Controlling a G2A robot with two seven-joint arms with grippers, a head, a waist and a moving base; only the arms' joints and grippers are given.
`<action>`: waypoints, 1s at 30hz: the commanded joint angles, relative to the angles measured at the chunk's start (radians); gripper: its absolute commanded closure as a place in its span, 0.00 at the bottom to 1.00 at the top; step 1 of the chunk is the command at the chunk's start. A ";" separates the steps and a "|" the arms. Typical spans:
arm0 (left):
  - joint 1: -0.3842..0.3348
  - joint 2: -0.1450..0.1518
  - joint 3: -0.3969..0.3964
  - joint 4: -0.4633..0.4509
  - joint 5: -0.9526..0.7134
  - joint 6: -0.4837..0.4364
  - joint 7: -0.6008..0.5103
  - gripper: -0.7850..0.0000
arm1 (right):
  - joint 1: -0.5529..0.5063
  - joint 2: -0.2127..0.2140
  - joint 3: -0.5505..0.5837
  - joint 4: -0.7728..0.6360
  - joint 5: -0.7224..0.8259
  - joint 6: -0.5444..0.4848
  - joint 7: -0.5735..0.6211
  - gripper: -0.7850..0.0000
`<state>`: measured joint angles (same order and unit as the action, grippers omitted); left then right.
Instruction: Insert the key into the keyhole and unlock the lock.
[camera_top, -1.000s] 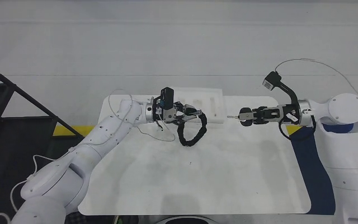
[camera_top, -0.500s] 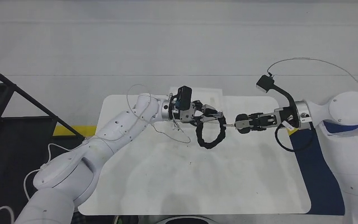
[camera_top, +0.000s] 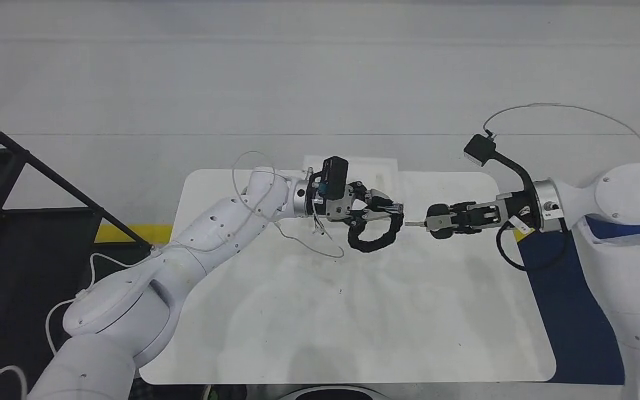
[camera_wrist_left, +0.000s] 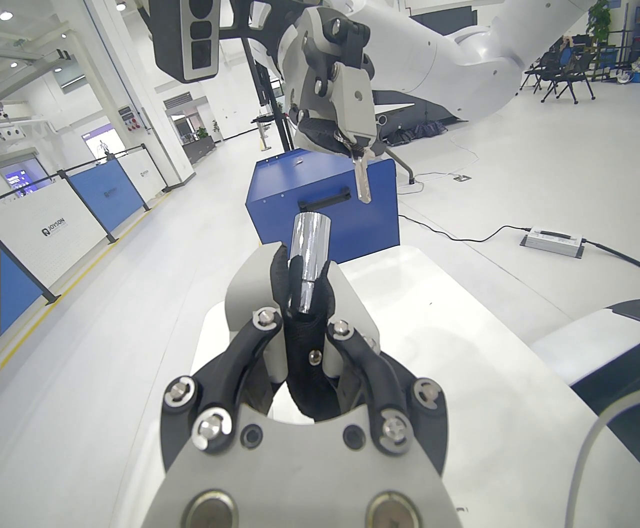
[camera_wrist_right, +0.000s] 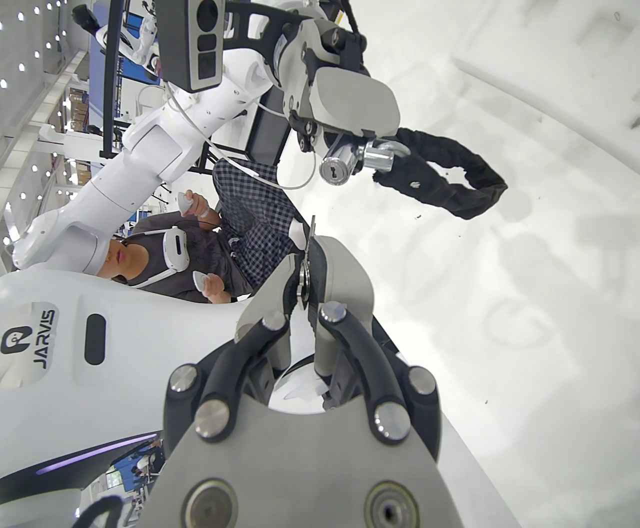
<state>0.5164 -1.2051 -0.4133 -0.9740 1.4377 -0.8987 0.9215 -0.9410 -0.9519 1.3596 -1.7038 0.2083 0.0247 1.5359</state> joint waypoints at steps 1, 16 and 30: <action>0.004 0.000 0.000 -0.001 0.000 0.004 -0.006 1.00 | -0.005 0.000 -0.002 -0.003 -0.002 0.000 -0.015 1.00; -0.017 0.007 0.090 0.027 0.166 0.153 0.153 1.00 | 0.039 0.033 -0.029 -0.195 -0.196 0.062 0.000 1.00; -0.073 0.020 0.243 0.103 0.040 0.286 0.286 1.00 | 0.057 0.052 -0.085 -0.275 -0.285 0.102 -0.012 1.00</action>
<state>0.4427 -1.1848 -0.1704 -0.8703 1.4834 -0.6146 1.2059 -0.8850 -0.9008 1.2817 -1.9756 -0.0650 0.1213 1.5295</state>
